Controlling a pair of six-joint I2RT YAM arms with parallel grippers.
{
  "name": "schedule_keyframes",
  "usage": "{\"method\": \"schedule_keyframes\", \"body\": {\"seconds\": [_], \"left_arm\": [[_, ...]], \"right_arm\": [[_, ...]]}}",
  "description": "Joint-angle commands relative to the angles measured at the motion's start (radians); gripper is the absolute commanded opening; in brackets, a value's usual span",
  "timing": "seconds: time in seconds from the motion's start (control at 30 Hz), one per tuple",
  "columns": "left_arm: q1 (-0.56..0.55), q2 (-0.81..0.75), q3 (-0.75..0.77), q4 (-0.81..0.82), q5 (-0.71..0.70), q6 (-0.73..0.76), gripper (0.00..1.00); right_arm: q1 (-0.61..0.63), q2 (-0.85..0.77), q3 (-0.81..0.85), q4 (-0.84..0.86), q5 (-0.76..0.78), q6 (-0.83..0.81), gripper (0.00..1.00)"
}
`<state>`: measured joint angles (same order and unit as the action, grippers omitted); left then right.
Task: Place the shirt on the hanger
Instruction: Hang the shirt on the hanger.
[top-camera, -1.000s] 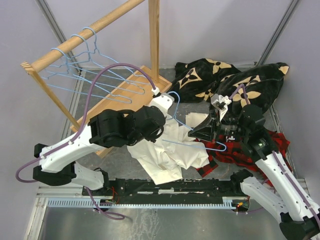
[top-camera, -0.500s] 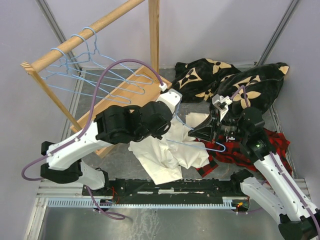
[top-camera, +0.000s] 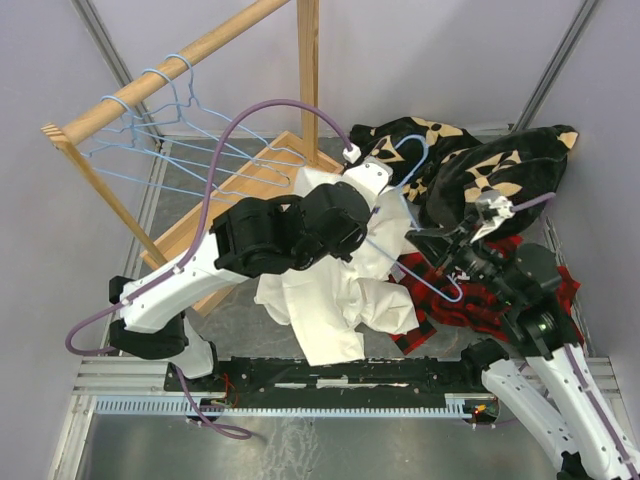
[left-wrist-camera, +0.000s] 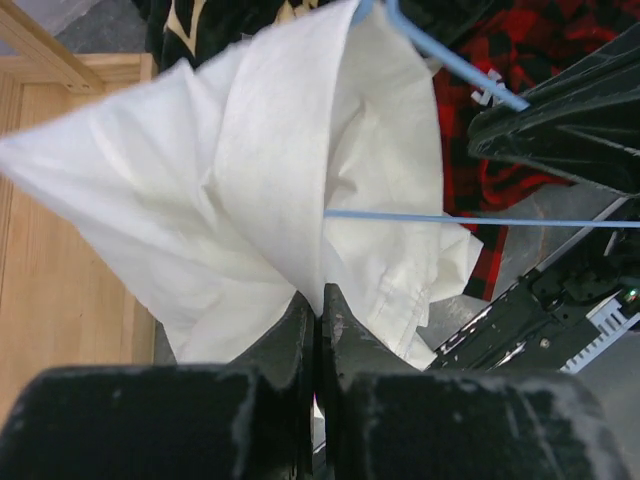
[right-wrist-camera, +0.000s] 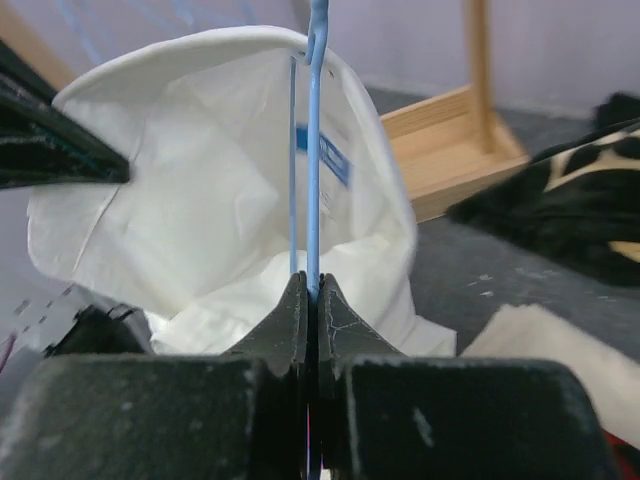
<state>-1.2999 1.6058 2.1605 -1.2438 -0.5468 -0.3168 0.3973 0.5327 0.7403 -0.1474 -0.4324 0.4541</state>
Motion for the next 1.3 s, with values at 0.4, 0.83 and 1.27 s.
{"method": "schedule_keyframes", "body": {"seconds": [0.4,0.83,1.27], "left_arm": [[0.078,0.139,0.380,0.348,-0.134,0.274,0.03],[0.118,0.021,-0.049,0.370,-0.163,0.215,0.03],[0.209,-0.134,-0.459,0.360,-0.099,0.102,0.03]], "right_arm": [[-0.002,0.058,0.627,-0.134,0.680,-0.372,0.00],[-0.002,0.179,0.816,-0.807,0.396,-0.321,0.00],[-0.002,0.157,0.771,-1.193,0.064,-0.458,0.00]]}}
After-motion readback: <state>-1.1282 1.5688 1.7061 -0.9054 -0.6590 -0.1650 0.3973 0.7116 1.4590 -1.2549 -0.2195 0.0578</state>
